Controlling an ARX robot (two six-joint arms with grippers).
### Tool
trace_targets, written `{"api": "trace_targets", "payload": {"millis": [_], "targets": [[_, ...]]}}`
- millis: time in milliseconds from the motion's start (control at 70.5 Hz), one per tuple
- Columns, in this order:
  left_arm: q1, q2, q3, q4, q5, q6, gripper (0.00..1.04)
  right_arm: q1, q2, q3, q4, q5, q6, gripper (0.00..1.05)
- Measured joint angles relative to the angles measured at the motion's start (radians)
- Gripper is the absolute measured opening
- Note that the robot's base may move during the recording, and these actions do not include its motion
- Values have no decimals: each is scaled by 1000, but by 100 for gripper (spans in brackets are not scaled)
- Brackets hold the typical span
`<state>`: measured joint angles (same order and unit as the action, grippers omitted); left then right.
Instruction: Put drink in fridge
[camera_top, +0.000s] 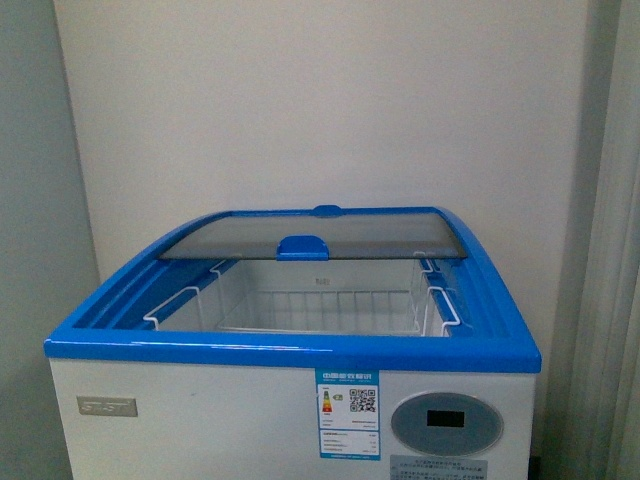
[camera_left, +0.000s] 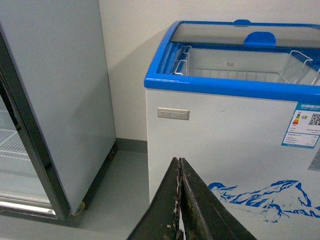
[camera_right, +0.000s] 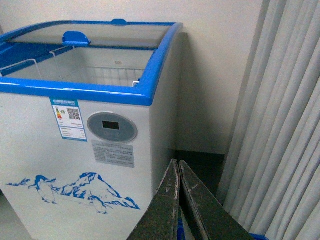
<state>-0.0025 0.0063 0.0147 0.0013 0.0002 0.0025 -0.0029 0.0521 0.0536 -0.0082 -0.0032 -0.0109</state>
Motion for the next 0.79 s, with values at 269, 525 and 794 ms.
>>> {"api": "trace_targets", "payload": {"millis": [269,525,794], "targets": [[0,0,0,0,0,0,3,0,-44,-37,6,2,0,3],[0,0,0,0,0,0,39,0,-47,-37,6,0,0,37],[0,0,0,0,0,0,85,0,-47,-37,6,0,0,82]]}}
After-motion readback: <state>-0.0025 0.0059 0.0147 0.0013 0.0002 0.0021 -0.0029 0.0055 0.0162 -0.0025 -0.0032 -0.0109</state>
